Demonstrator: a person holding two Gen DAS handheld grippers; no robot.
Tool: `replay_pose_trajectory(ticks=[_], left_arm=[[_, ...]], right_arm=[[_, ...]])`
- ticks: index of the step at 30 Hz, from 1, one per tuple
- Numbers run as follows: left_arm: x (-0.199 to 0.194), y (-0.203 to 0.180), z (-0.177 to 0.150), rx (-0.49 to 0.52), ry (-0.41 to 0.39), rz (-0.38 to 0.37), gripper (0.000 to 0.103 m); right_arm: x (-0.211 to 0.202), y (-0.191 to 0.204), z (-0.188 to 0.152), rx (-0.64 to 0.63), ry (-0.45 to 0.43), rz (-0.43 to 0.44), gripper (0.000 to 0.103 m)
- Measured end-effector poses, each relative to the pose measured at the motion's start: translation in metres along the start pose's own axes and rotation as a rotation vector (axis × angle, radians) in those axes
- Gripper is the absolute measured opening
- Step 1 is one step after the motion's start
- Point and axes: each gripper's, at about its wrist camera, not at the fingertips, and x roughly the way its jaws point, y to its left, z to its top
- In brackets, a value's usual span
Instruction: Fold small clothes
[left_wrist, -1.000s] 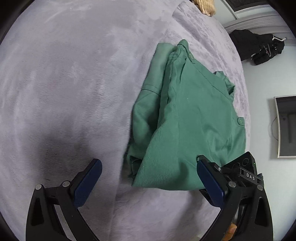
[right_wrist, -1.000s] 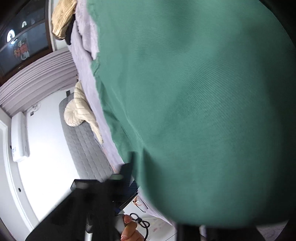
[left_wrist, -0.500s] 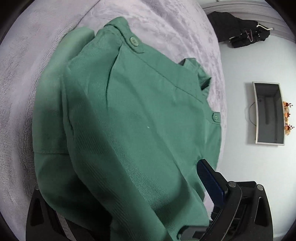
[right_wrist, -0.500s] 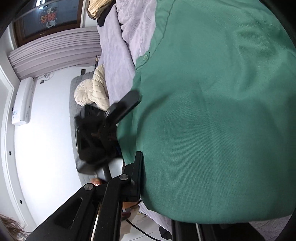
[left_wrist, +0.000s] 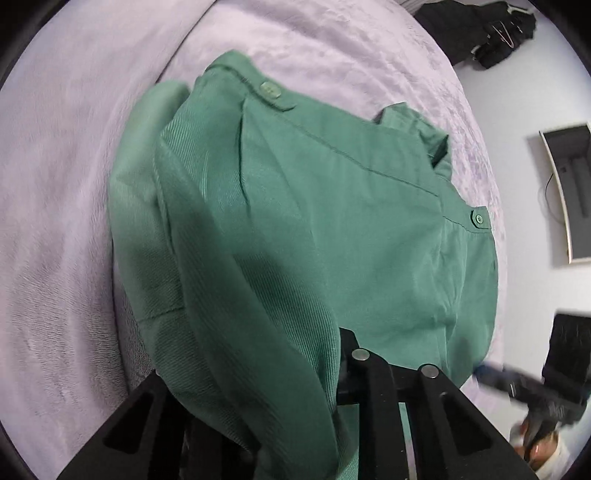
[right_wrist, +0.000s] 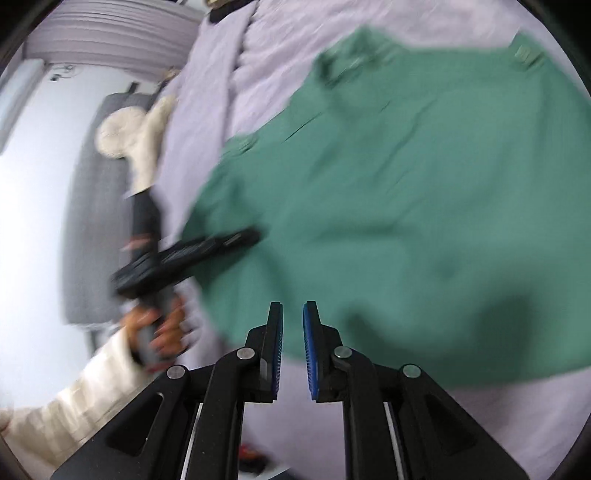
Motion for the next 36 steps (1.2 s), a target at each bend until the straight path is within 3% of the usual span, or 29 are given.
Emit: replay_pose_trajectory(ticks=[3,5,8,11,14,18,20,22,25,27,29,30,31,33,35,36], left_arm=[[-0.017,-0.023,0.000,0.021,-0.050,0.016,0.021],[-0.029,-0.041,0.001,0.036,-0.079,0.018,0.020],[-0.040,-0.092,0.003,0.124,-0.116,0.045,0.020],[-0.044,-0.159,0.000,0.277,-0.144,0.103,0.020],[-0.039,-0.217,-0.005,0.416,-0.148,0.155,0.020],[0.001,-0.297,-0.021,0.594,-0.132,0.188,0.021],[0.029,-0.328,-0.027,0.634,-0.109,0.187,0.021],[0.066,-0.346,-0.031,0.658,-0.081,0.182,0.022],[0.126,-0.363,-0.039,0.659,0.016,0.246,0.026],[0.140,-0.364,-0.049,0.661,0.037,0.294,0.026],[0.133,-0.363,-0.053,0.662,0.005,0.285,0.026],[0.126,-0.363,-0.053,0.654,-0.013,0.263,0.041],[0.113,-0.362,-0.054,0.643,-0.036,0.218,0.075],[0.092,-0.368,-0.057,0.640,-0.126,0.195,0.103],[0.063,-0.370,-0.058,0.643,-0.194,0.180,0.103],[0.055,-0.368,-0.053,0.627,-0.201,0.168,0.103]], right_arm=[[0.027,-0.029,0.026,0.010,-0.005,-0.069,0.011],[0.061,-0.047,0.027,0.031,0.066,-0.083,0.010],[0.076,-0.054,0.024,0.005,0.059,-0.095,0.010],[0.069,-0.065,0.022,0.032,0.049,-0.020,0.010],[0.049,-0.091,0.017,0.111,0.051,0.112,0.010],[-0.019,-0.135,0.001,0.180,-0.064,0.170,0.011],[-0.046,-0.161,-0.010,0.231,-0.113,0.187,0.011],[-0.067,-0.194,-0.024,0.297,-0.145,0.207,0.013],[-0.073,-0.231,-0.038,0.391,-0.156,0.226,0.014],[-0.071,-0.247,-0.044,0.429,-0.163,0.269,0.011],[-0.069,-0.252,-0.045,0.441,-0.163,0.294,0.011],[-0.069,-0.253,-0.045,0.443,-0.164,0.301,0.011],[-0.070,-0.254,-0.045,0.443,-0.163,0.307,0.011],[-0.079,-0.264,-0.049,0.445,-0.163,0.315,0.011],[-0.086,-0.269,-0.047,0.450,-0.174,0.324,0.015],[-0.091,-0.273,-0.048,0.457,-0.185,0.331,0.027]])
